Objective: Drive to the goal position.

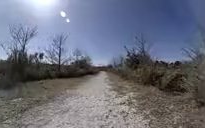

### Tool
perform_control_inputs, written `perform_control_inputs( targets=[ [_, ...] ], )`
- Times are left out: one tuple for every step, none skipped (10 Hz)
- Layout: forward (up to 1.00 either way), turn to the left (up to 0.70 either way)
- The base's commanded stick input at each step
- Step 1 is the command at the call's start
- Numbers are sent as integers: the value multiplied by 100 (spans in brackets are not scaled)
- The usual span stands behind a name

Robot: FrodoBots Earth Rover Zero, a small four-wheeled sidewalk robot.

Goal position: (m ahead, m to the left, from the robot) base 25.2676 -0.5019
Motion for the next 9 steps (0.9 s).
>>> perform_control_inputs(
  targets=[
    [70, 0],
    [70, 0],
    [70, 0],
    [70, 0],
    [70, 0],
    [70, 0],
    [70, 0],
    [70, 0],
    [70, 0]
  ],
)
